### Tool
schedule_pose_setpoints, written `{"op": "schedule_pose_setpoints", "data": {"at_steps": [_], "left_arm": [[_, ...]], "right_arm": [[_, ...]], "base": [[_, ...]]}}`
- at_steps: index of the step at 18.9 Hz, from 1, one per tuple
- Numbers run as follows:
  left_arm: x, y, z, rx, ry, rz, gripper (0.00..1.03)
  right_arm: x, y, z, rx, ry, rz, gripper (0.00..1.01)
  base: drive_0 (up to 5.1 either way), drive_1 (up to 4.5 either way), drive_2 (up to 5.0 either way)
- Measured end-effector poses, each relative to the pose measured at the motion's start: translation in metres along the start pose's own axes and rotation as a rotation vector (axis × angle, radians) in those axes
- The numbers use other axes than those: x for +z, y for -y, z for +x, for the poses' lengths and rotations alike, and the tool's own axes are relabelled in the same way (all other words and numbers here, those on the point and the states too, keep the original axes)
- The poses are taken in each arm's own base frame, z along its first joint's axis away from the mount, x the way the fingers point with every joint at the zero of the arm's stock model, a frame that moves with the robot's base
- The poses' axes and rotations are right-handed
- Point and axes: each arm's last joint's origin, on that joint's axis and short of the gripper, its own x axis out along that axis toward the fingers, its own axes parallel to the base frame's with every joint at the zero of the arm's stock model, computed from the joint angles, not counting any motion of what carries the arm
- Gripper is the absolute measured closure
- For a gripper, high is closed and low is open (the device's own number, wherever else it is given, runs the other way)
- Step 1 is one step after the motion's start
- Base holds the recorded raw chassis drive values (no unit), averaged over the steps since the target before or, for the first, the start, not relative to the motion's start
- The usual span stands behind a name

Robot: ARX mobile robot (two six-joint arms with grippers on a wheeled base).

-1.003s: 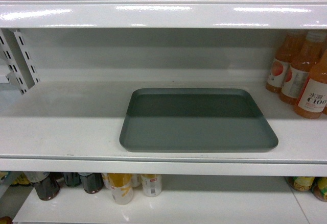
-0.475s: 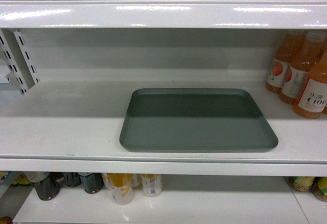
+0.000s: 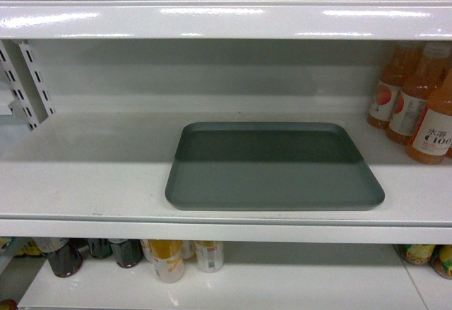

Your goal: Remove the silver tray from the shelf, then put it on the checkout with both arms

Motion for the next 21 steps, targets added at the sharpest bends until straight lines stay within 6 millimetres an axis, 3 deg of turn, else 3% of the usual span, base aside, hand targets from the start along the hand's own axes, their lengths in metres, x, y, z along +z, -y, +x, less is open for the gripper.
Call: {"op": "schedule_pose_setpoints", "data": {"at_steps": [9,10,11,12,14,18,21], "left_arm": [[0.0,0.0,0.0,0.0,0.0,0.0,0.05],[-0.002,0.0,0.0,0.028,-0.048,0.0,0.05],[-0.002,0.003,0.003,0.124,-0.196,0.028,0.05],[0.001,0.004,0.017,0.204,-0.276,0.064,0.05],[-0.01,0.001,0.041,0.242,-0.383,0.075,0.05],[-0.032,0.015,0.099,0.03,-0.503,0.039,0.05],[-0.047,0.027,0.138,-0.024,-0.55,0.011,0.05]], "right_arm": [[0.0,0.0,0.0,0.0,0.0,0.0,0.03],[-0.001,0.0,0.0,0.005,-0.011,-0.001,0.03],[-0.003,0.0,0.0,0.075,-0.138,-0.026,0.03],[-0.004,-0.003,0.009,0.166,-0.253,-0.043,0.03],[-0.005,-0.009,0.024,0.243,-0.309,-0.069,0.03],[-0.019,-0.011,0.072,0.257,-0.432,-0.072,0.03],[-0.029,-0.017,0.103,0.286,-0.485,-0.059,0.03]], "base": [[0.0,0.0,0.0],[0.0,0.0,0.0],[0.0,0.0,0.0],[0.0,0.0,0.0],[0.0,0.0,0.0],[0.0,0.0,0.0],[0.0,0.0,0.0]]}}
